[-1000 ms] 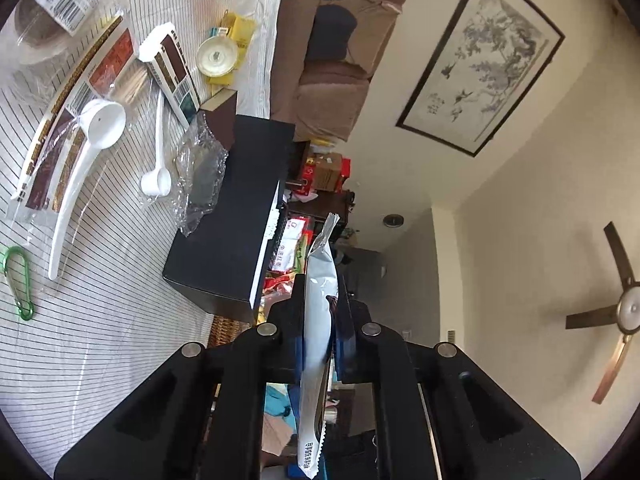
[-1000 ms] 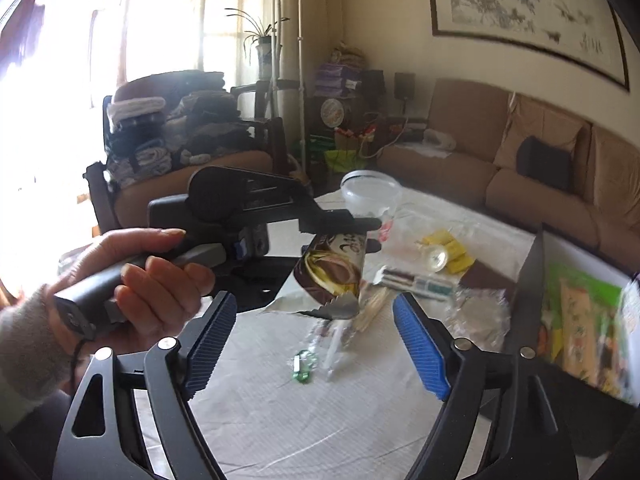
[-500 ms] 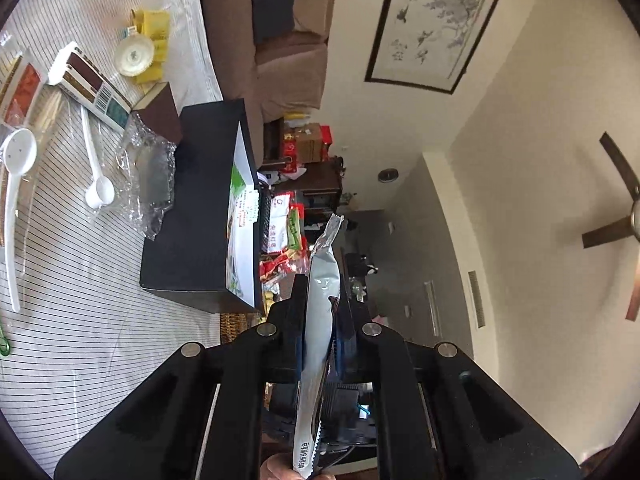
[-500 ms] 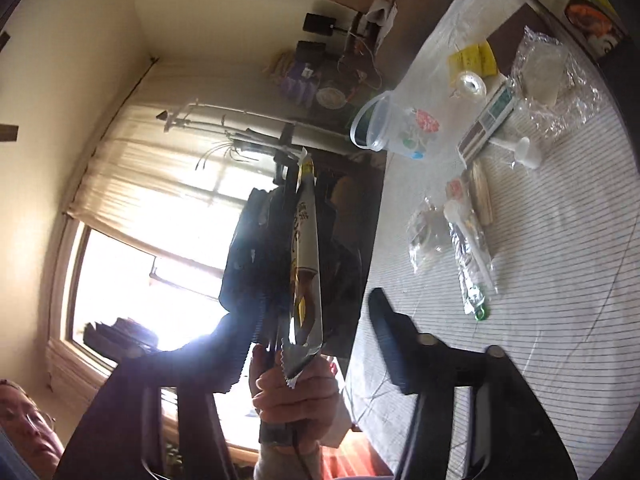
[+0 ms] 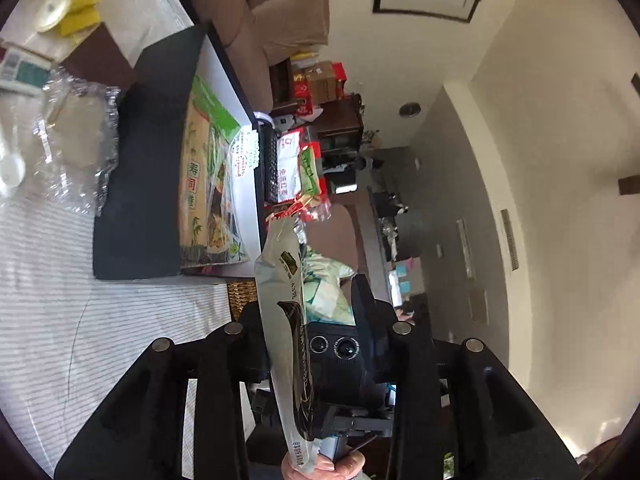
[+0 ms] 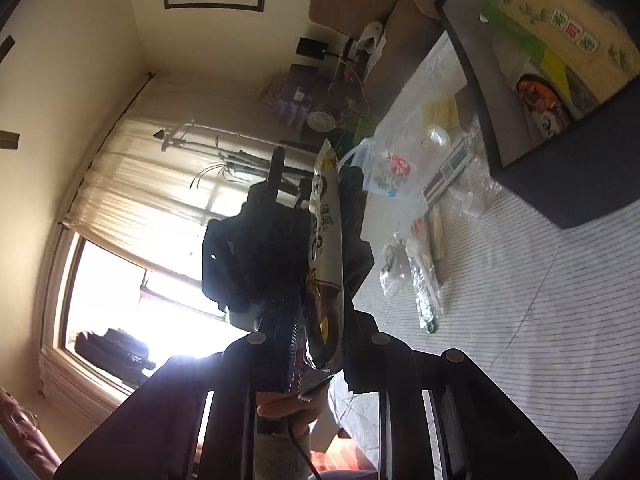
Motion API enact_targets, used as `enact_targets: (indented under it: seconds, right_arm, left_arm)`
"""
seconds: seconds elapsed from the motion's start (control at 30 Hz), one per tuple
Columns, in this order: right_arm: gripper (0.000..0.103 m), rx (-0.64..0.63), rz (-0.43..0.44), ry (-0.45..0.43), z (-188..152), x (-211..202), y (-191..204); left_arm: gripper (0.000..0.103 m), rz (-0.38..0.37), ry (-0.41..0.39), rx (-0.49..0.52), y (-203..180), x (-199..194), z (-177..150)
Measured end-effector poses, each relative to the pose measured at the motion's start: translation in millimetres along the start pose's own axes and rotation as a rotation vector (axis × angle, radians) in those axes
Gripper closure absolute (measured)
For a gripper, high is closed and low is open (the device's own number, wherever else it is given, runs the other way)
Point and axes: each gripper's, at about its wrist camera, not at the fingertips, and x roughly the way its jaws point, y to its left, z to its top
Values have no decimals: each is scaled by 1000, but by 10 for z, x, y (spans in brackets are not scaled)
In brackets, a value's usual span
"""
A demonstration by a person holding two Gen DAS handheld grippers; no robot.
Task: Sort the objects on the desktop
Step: 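Lower the packet into the black box and open the left gripper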
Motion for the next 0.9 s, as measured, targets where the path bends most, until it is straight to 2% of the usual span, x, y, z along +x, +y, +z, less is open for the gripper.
enact_targets:
  seconds: [0.1, 0.17, 0.23, 0.33, 0.47, 0.53, 0.6, 0.63, 0.7, 0.9]
  right_arm:
    - [84, -29, -52, -25, 409, -237, 35]
    - [84, -39, -85, -40, 714, -371, 12]
    - [84, -40, -145, -36, 1003, -452, -59]
    - [84, -38, -267, 24, 1289, -384, -237]
    - [84, 18, -338, 136, 1387, -155, -598]
    - [84, 55, -364, 192, 1379, -22, -778]
    - [84, 90, -381, 236, 1377, 72, -916]
    - [84, 82, -404, 259, 1371, 116, -945]
    - [83, 73, -442, 302, 1350, 183, -994]
    - [77, 41, -565, 414, 1275, 415, -1107]
  left_arm:
    - [68, 84, 64, 41, -244, 448, 386]
    - [62, 160, 104, 65, -340, 727, 624]
    - [51, 242, 142, 84, -370, 974, 809]
    - [46, 376, 191, 83, -230, 1268, 994]
    - [46, 553, 242, 60, 61, 1423, 1077]
    - [49, 526, 244, 55, 117, 1374, 1065]
    - [47, 551, 238, 73, 102, 1358, 1052]
    - [33, 587, 234, 91, 80, 1369, 1060]
    - [23, 622, 206, 122, -26, 1335, 1086]
    - [23, 557, 124, 161, -326, 1032, 1131]
